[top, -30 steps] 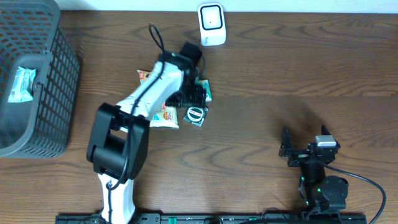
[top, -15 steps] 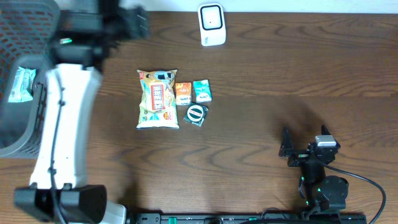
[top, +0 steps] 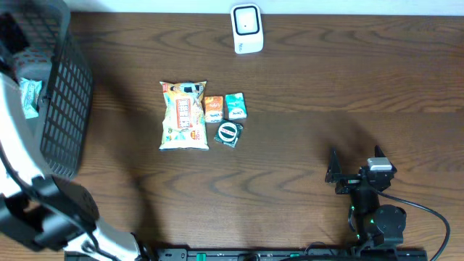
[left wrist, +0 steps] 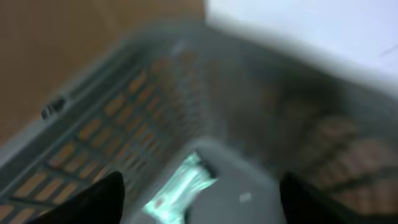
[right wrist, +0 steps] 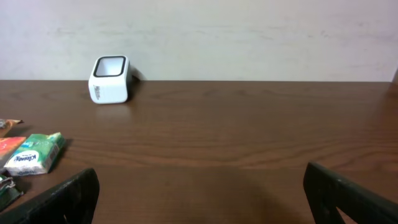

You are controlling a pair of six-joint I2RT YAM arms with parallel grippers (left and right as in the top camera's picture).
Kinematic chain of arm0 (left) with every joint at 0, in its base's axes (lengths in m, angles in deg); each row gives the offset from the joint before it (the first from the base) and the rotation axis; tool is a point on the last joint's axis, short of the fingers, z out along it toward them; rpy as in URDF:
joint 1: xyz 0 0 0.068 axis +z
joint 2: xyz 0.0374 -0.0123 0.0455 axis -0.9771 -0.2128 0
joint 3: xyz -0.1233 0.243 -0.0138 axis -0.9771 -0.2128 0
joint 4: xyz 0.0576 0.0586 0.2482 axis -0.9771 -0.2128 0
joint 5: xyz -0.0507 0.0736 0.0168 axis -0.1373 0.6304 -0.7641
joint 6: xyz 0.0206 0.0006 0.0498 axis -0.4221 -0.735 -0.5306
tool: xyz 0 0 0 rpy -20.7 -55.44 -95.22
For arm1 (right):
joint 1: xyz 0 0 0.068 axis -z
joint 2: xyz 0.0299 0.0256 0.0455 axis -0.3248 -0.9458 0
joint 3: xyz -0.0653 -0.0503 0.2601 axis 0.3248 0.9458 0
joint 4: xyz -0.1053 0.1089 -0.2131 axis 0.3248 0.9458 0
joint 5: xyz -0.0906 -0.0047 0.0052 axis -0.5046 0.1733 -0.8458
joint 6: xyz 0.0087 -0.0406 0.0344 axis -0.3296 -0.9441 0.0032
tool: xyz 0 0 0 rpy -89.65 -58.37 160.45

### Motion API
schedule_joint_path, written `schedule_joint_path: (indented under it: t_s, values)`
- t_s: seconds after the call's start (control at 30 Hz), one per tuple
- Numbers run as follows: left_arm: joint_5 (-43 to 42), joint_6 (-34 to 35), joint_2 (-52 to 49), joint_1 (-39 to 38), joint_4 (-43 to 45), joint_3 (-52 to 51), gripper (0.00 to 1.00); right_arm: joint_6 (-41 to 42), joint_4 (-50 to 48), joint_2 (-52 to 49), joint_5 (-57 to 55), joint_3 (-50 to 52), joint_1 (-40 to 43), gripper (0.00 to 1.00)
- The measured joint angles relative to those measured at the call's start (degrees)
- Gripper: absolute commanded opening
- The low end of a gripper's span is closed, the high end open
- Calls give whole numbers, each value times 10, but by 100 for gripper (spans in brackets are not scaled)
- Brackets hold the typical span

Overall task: Scan the item barcode
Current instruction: 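Reach into the basket and grasp the mint-green wipes pack with left gripper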

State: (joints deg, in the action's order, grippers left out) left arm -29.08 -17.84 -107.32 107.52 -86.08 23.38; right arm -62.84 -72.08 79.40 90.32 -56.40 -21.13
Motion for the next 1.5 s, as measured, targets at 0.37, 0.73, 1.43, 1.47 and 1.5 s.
schedule_joint_path:
  t_s: [0.37, 0.73, 1.43, 1.47, 1.5]
  values:
    - [8, -129, -151, 61, -16, -6, 77, 0, 0, 0, 0, 0, 0, 99]
    - [-3, -210, -236, 65, -1, -6, 74, 0, 0, 0, 0, 0, 0, 99]
    - [-42, -225, -275, 86, 18, -6, 44, 0, 0, 0, 0, 0, 0, 99]
    - [-42, -226, -275, 88, 17, -6, 38, 0, 0, 0, 0, 0, 0, 99]
    - [-42, -225, -275, 90, 18, -8, 32, 0, 0, 0, 0, 0, 0, 99]
